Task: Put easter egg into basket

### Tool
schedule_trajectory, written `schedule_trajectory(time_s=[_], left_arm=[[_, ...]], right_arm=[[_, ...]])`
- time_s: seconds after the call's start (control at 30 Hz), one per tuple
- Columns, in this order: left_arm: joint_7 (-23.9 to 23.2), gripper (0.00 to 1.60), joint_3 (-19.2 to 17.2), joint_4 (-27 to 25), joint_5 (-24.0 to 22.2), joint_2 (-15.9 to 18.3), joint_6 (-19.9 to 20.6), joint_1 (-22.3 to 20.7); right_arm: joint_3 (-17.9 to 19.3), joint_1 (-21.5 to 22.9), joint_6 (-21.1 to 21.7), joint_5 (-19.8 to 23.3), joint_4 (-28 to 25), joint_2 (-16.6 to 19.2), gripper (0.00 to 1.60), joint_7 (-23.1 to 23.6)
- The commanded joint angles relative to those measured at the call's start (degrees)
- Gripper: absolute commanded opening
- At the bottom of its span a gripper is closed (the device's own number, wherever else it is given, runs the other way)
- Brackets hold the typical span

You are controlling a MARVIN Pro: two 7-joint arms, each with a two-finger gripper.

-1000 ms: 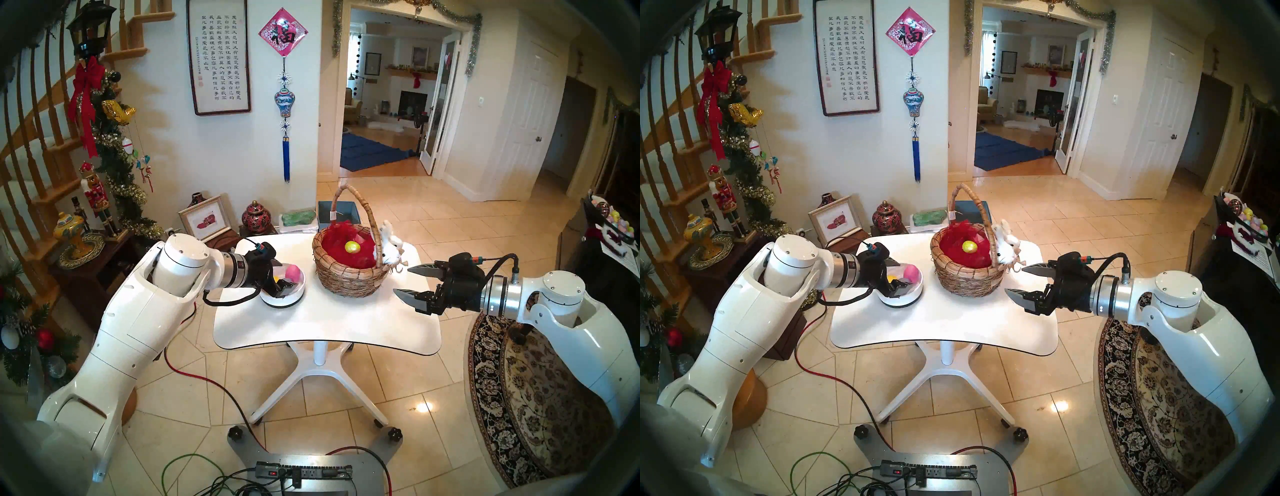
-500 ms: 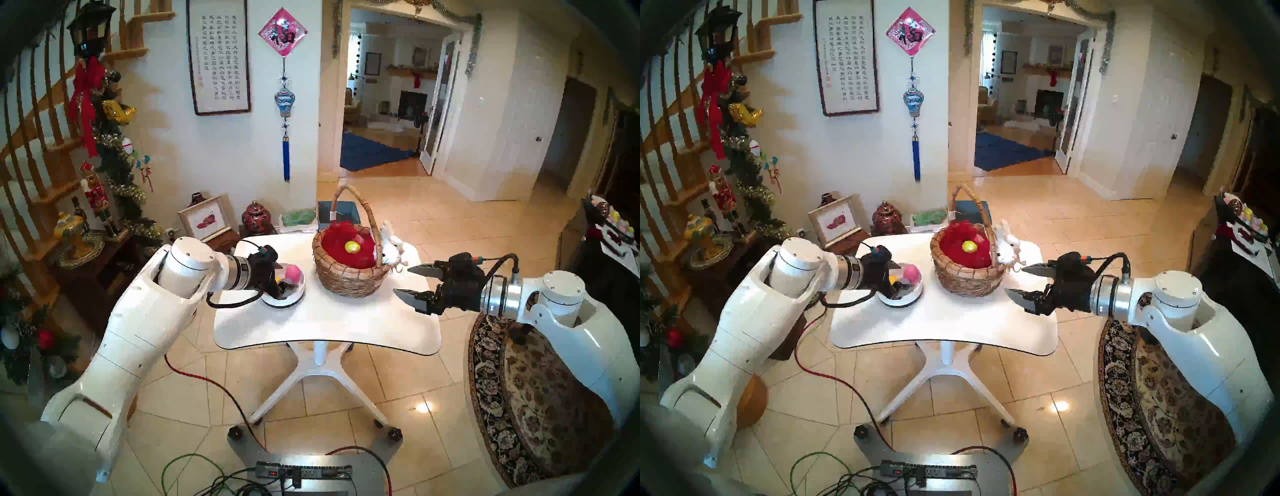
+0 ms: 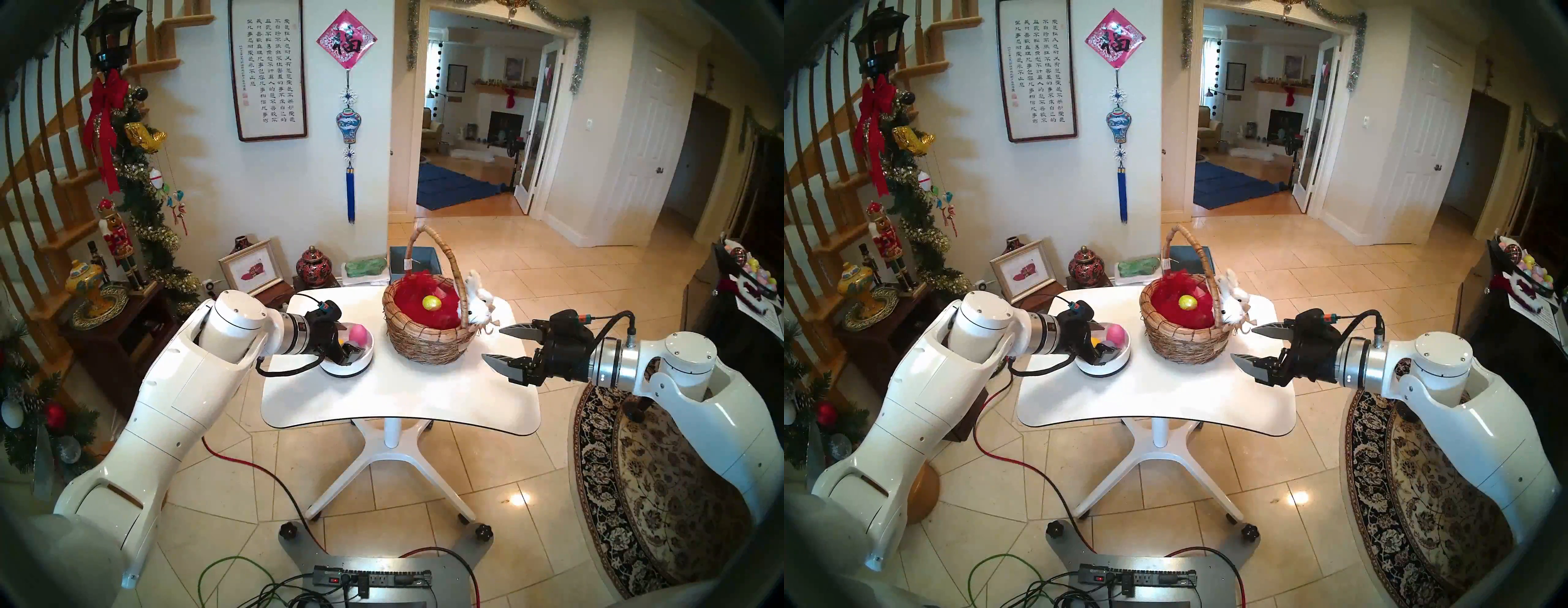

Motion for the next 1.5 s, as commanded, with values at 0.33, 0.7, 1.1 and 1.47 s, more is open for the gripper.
schedule_trajectory(time_s=[0.33, 0.7, 1.1, 1.47], left_arm=[[0.1, 1.16, -0.8, -1.3, -0.2, -0.3, -0.8, -0.9], [0.3, 0.72, -1.0, -1.0, -0.1, -0.4, -1.3, -0.9], [0.2, 0.7, -2.1, -1.9, -0.7, 0.1, -1.5, -0.5], [-1.0, 0.73, -4.0, -4.2, -2.4, 0.5, -0.8, 0.3]], right_arm=[[0.5, 0.1, -0.1, 0.1, -0.1, 0.1, 1.6, -0.1], [0.5, 0.1, -0.1, 0.1, -0.1, 0.1, 1.6, -0.1], [0.5, 0.1, -0.1, 0.1, -0.1, 0.1, 1.6, -0.1], [0.5, 0.1, -0.1, 0.1, -0.1, 0.1, 1.6, -0.1]])
